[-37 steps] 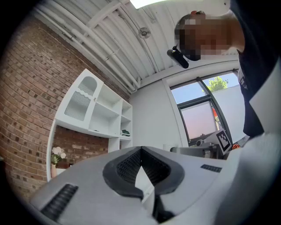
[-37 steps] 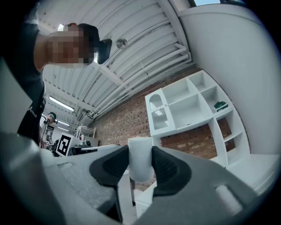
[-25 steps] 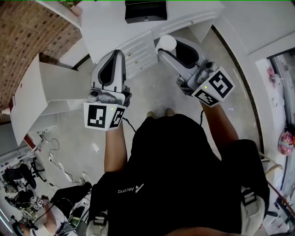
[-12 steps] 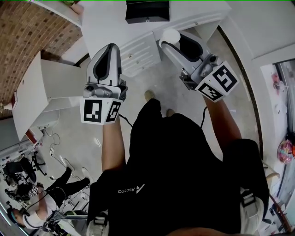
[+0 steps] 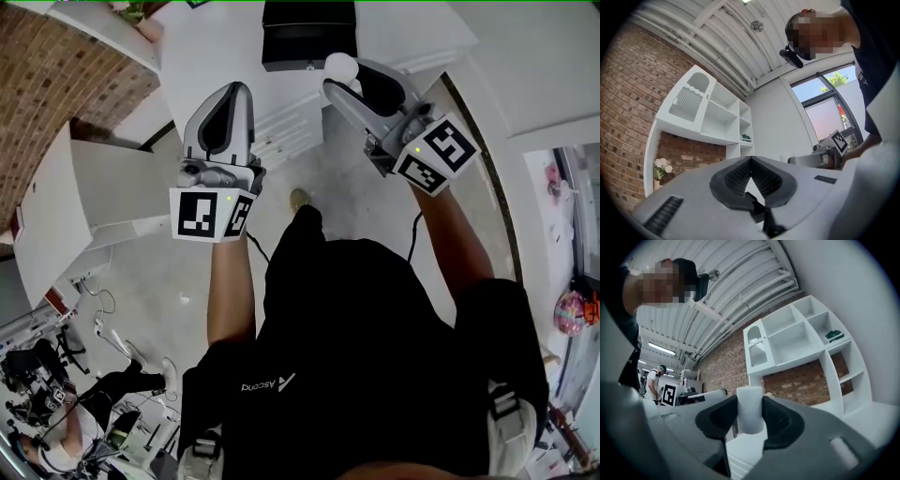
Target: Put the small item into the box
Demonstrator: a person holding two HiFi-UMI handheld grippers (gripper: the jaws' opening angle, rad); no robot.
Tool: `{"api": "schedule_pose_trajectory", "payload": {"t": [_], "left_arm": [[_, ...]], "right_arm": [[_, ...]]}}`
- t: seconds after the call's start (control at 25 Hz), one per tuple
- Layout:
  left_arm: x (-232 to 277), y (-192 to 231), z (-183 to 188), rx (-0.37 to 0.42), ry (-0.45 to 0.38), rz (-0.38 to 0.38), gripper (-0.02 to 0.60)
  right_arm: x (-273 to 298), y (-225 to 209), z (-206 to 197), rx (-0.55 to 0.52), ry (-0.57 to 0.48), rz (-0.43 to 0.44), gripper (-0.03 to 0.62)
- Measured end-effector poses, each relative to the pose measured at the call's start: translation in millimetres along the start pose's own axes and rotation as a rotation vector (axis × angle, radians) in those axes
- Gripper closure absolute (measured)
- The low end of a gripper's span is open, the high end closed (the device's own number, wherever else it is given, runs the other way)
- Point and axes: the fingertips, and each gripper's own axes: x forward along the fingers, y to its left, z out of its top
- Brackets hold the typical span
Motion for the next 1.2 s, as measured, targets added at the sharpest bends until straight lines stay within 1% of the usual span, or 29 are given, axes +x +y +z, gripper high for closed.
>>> {"api": "schedule_pose_trajectory", "payload": {"t": [0.2, 0.32, 0.4, 0.52, 0.72, 0.96, 1.2], "left_arm": [[29.5, 47.4, -17.9, -0.001, 0.006, -0.046, 0.583], [47.2, 75.9, -28.2, -0.002, 0.008, -0.072, 0.583], [58.0, 92.6, -34.7, -0.003, 0.005, -0.088, 0.583], [71.7, 107.0, -44.9, -0.007, 0.000, -0.112, 0.583], [89.7, 136.9, -67.2, -0.026, 0.001, -0.146, 0.583], [105.8, 167.1, -94.2, -0.064, 0.020, -0.138, 0.583], [119.7, 176.2, -115.7, -0.062, 0.041, -0.133, 0.583]], "right_arm": [[54.8, -25.9, -14.3, -0.031, 0.034, -0.027, 0.431], [87.7, -43.0, -26.6, -0.046, 0.072, -0.046, 0.431], [106.9, -55.7, -36.5, -0.053, 0.104, -0.064, 0.431], [126.6, -74.6, -54.3, -0.062, 0.165, -0.092, 0.431], [161.8, -96.6, -82.9, -0.066, 0.267, -0.122, 0.431], [188.9, -121.3, -124.2, -0.069, 0.435, -0.138, 0.431], [206.4, -151.8, -172.3, -0.065, 0.647, -0.141, 0.431]]}}
